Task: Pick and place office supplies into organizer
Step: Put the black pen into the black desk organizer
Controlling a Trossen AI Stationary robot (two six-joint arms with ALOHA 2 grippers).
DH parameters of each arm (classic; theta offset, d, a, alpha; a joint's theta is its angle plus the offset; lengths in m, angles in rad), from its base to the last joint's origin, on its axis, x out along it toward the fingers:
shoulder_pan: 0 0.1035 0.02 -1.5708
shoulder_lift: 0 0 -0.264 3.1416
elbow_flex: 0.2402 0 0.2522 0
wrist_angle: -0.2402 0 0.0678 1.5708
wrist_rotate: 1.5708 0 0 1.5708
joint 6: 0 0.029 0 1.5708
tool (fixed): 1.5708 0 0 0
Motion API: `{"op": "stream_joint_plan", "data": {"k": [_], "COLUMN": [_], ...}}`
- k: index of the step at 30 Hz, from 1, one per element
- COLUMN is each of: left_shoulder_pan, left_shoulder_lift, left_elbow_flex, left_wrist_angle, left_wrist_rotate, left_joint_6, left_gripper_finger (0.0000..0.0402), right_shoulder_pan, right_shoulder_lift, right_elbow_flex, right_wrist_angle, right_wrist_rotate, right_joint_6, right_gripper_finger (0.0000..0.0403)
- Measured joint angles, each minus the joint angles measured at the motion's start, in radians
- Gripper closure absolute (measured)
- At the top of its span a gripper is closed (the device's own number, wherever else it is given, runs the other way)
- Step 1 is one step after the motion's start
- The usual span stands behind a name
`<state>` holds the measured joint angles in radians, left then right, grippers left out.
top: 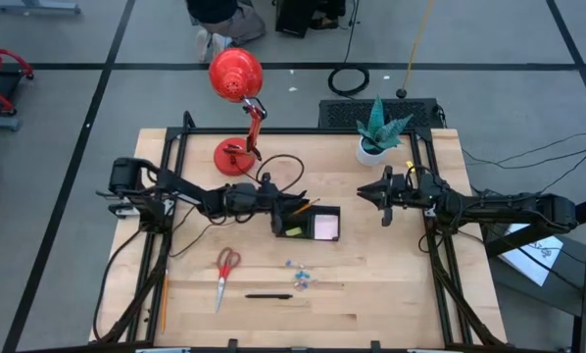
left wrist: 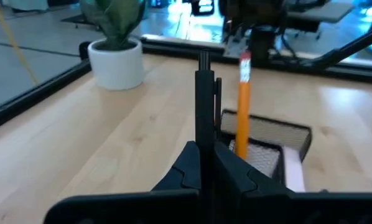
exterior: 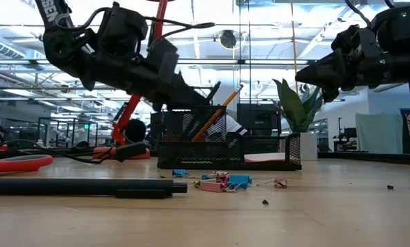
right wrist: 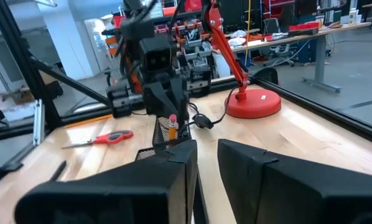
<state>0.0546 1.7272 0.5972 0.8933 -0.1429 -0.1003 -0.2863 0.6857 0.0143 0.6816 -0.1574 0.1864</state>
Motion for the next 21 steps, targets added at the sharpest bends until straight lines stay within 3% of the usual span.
{"op": "stream_joint_plan", "data": {"k": [7, 13, 21], "left_shoulder_pan": [-0.018, -0.034, -0.043], "left_shoulder_lift": [0.017, 0.017, 0.016], "left_elbow_flex": [0.002, 0.002, 0.004], "left_wrist_angle": [0.011, -0.003, -0.062], "left_wrist_rotate": [-0.044, -0.046, -0.032], "left_joint_6": [-0.022, -0.007, 0.001], "left_gripper_finger": [0.0380, 0.0391, 0.0374], "right_shoulder_pan": [0.000, 0.000, 0.000], "right_shoulder_lift": [0.000, 0.000, 0.000], "right_elbow_flex": [0.000, 0.000, 0.000], "right_wrist_angle": [0.004, 0.004, 0.004], "right_wrist_rotate": [-0.003, -0.003, -0.003], "right_joint_6": [0.022, 0.021, 0.019], "right_gripper_finger": [0.0344, 0.0344, 0.0344]}}
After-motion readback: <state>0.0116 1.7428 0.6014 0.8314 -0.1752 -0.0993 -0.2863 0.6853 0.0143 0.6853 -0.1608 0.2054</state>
